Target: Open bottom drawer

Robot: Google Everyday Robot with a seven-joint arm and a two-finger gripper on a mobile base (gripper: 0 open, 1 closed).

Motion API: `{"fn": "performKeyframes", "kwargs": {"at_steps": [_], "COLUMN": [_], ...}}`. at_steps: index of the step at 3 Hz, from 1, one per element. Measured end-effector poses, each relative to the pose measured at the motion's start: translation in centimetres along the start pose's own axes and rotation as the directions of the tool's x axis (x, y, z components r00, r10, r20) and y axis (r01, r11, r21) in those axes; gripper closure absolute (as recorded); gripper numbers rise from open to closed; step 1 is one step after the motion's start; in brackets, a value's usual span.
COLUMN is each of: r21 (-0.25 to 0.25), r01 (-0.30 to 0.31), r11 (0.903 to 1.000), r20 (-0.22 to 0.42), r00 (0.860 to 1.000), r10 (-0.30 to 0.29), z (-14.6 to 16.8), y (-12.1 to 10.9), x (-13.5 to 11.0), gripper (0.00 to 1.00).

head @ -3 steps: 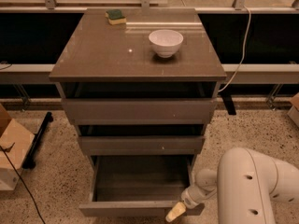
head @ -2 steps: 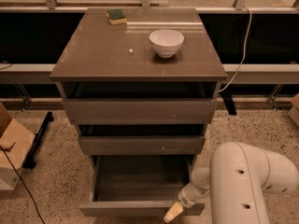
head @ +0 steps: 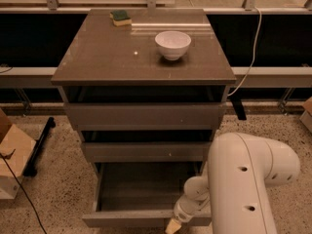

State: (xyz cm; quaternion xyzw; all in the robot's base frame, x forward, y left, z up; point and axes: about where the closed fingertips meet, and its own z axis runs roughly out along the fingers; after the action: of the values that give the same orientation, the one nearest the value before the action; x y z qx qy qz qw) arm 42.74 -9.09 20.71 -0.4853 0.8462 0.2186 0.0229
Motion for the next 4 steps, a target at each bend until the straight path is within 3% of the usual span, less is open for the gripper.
{"fn": "performKeyframes", "kwargs": {"at_steps": [1,2,3,4], "r21": [-0.060,-0.060,-0.070,-0.095], "r01": [0.014,0.014,0.005,-0.016], "r11": [0.9981,0.9981,0.9976,0.9954], "r20": [-0.018,-0.018,-0.017,-0.017], "r00": [1.000,1.000,1.000,1.000], "r10": [-0.015,-0.015,-0.007,0.015], "z": [1.3,0.6,0.8,1.0], "y": [1.9,2.1,2.5,3.3], "x": [1.6,1.4,2.0,3.2], "gripper": [0.65,0.89,1.00,1.00]}}
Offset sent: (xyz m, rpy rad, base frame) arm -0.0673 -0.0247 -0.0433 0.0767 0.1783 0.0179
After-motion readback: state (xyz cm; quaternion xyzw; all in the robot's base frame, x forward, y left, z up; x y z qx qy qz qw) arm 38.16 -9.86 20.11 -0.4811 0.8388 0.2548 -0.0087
